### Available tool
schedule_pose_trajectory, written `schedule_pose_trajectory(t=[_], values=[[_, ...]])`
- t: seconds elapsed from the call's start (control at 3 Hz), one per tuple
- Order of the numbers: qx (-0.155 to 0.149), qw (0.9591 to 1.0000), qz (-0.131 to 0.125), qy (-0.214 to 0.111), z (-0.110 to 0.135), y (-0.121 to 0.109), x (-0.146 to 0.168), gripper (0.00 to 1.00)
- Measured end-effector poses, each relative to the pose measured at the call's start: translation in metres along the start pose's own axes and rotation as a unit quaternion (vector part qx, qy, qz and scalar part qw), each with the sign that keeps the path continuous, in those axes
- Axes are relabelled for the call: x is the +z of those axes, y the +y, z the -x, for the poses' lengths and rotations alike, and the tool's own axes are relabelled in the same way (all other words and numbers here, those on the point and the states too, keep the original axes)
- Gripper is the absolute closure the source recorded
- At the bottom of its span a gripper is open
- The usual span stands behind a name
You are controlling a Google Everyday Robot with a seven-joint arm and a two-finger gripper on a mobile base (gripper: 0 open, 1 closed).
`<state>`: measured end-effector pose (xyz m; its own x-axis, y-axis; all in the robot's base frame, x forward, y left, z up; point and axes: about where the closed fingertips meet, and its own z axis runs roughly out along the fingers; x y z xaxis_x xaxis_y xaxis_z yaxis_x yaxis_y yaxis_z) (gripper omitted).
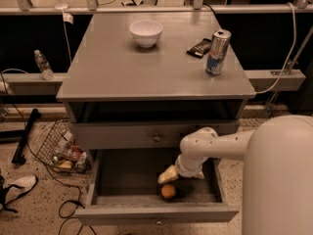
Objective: Place orange into middle drawer
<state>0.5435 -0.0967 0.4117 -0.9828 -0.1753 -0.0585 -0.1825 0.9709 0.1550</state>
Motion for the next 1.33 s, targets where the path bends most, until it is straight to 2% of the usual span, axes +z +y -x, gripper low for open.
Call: schedule_pose_trajectory(t=[0.33,0.67,1.0,1.33], values=[[-0.002,0.9999,-0.005,-0.016,0.028,-0.022,-0.034,0.00],[0.037,0.9983,-0.023,-0.040,0.039,-0.068,-0.067,0.00],[0.070,0.9955,-0.040,-0.049,0.032,-0.098,-0.086,0.00],[0.108,0.9909,-0.060,-0.052,0.020,-0.133,-0.106,0.00]])
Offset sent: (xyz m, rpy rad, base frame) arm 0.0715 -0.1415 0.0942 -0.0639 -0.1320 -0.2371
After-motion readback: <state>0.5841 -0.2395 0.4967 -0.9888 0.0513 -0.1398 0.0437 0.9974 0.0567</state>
